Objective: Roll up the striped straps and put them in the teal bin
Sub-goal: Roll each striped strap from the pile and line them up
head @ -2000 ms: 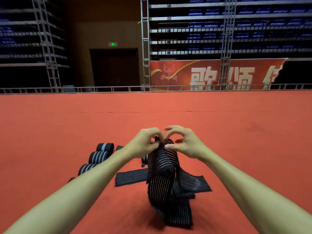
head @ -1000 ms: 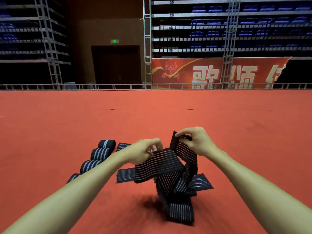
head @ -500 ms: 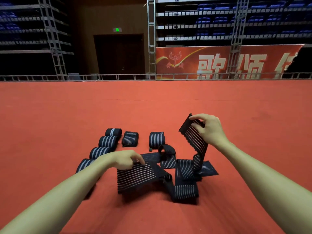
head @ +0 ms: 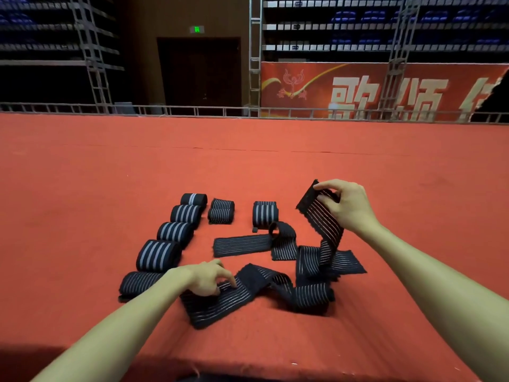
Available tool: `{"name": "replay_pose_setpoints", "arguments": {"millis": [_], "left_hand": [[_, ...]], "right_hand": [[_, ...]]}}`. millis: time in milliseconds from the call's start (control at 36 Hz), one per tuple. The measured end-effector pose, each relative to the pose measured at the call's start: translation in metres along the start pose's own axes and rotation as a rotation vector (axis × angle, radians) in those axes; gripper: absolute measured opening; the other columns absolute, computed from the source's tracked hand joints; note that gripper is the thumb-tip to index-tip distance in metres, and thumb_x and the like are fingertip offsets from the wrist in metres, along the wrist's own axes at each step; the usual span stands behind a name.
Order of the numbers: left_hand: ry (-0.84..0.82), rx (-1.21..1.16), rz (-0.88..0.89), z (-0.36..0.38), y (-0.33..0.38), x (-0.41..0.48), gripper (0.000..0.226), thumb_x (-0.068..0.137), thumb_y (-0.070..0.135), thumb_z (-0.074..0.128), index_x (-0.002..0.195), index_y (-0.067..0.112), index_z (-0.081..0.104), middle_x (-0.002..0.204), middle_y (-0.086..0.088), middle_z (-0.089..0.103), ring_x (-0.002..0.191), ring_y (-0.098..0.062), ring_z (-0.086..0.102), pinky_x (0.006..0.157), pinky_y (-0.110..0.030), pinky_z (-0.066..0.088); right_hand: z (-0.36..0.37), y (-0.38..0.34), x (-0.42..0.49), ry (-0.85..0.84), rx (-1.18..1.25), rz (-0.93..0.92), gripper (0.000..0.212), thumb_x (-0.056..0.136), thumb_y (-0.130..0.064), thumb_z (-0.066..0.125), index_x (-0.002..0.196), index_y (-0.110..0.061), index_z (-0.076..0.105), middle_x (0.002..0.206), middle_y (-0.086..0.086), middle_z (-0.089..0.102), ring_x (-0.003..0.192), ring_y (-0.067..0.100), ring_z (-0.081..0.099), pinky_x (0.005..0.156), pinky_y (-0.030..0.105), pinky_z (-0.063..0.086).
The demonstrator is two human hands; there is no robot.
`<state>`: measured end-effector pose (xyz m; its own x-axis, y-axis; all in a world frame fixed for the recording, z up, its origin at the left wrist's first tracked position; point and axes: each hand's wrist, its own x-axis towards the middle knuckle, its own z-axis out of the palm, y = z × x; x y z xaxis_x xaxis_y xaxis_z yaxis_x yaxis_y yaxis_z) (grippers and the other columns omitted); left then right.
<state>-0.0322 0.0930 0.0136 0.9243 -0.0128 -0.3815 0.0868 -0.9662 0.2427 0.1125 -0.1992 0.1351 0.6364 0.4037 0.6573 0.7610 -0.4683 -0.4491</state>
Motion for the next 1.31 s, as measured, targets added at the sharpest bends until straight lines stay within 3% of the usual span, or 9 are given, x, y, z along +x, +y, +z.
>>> {"name": "replay_pose_setpoints", "arguments": {"millis": [83,167,333,500,639,778,1000,1194,1306], "left_hand": [[0.042,0.087,0.012,-0.004,0.005,0.003,0.034,0.096,0.028,0.058,0.128,0.039,0.060,0.137,0.000,0.039,0.123,-0.027,0.041,0.109,-0.033,0.030],[0.131,0.068,0.076,-0.006,0.005,0.015,0.027,0.096,0.027,0.058,0.122,0.030,0.065,0.131,-0.001,0.046,0.122,-0.023,0.044,0.111,-0.030,0.027],[0.336,-0.060,0.190,-0.023,0.028,0.042,0.024,0.097,0.023,0.057,0.119,0.020,0.066,0.124,-0.003,0.051,0.117,-0.018,0.051,0.099,-0.021,0.034],[0.482,-0.161,0.290,-0.035,0.061,0.081,0.018,0.095,0.015,0.062,0.111,0.011,0.068,0.104,-0.001,0.061,0.091,-0.014,0.060,0.082,-0.021,0.044],[0.465,-0.163,0.340,-0.027,0.076,0.114,0.025,0.090,0.020,0.071,0.111,0.008,0.066,0.108,-0.006,0.065,0.097,-0.017,0.061,0.080,-0.016,0.044],[0.376,-0.104,0.316,-0.014,0.073,0.140,0.038,0.085,0.030,0.076,0.115,0.011,0.064,0.114,-0.005,0.060,0.103,-0.017,0.057,0.091,-0.027,0.049],[0.422,-0.070,0.412,-0.014,0.067,0.150,0.017,0.088,0.011,0.066,0.104,0.013,0.065,0.093,0.000,0.066,0.083,-0.015,0.060,0.077,-0.030,0.050],[0.450,-0.218,0.351,-0.017,0.066,0.147,0.024,0.087,0.003,0.063,0.105,0.016,0.054,0.071,0.009,0.057,0.064,-0.001,0.051,0.065,-0.017,0.042],[0.464,-0.251,0.336,-0.022,0.066,0.141,0.024,0.088,0.002,0.061,0.101,0.019,0.049,0.074,0.004,0.058,0.064,-0.008,0.048,0.065,-0.023,0.043]], "right_hand": [[0.003,0.001,0.002,0.000,0.006,0.003,0.021,0.085,-0.003,0.071,0.104,-0.011,0.076,0.105,0.002,0.074,0.090,0.008,0.060,0.081,0.012,0.037],[0.005,0.004,0.002,0.002,0.004,0.005,0.021,0.085,-0.002,0.071,0.103,-0.011,0.076,0.105,0.003,0.074,0.091,0.008,0.060,0.077,0.005,0.034],[0.003,0.019,0.003,0.019,-0.005,0.007,0.021,0.085,-0.001,0.071,0.103,-0.010,0.076,0.103,0.002,0.074,0.088,0.008,0.060,0.074,-0.005,0.032],[0.004,0.042,-0.001,0.051,0.007,0.042,0.020,0.084,-0.002,0.072,0.102,-0.012,0.076,0.101,-0.001,0.074,0.085,0.007,0.061,0.074,-0.003,0.034],[0.008,0.057,-0.010,0.054,0.021,0.050,0.020,0.084,-0.001,0.073,0.101,-0.012,0.076,0.098,-0.009,0.070,0.090,0.006,0.063,0.078,-0.003,0.036],[0.012,0.073,-0.013,0.055,0.032,0.037,0.020,0.083,0.000,0.073,0.100,-0.011,0.076,0.098,-0.007,0.071,0.089,-0.001,0.061,0.079,0.000,0.037],[0.021,0.093,-0.019,0.067,0.049,0.054,0.019,0.083,0.001,0.073,0.098,-0.010,0.076,0.097,-0.007,0.070,0.094,-0.002,0.059,0.081,0.000,0.038],[0.021,0.096,-0.023,0.076,0.047,0.052,0.019,0.082,0.002,0.073,0.098,-0.010,0.076,0.097,-0.008,0.069,0.094,-0.002,0.059,0.082,0.000,0.038],[0.014,0.092,-0.020,0.096,0.045,0.047,0.020,0.083,0.001,0.073,0.099,-0.009,0.076,0.097,-0.009,0.069,0.094,-0.003,0.058,0.081,0.000,0.039]]}}
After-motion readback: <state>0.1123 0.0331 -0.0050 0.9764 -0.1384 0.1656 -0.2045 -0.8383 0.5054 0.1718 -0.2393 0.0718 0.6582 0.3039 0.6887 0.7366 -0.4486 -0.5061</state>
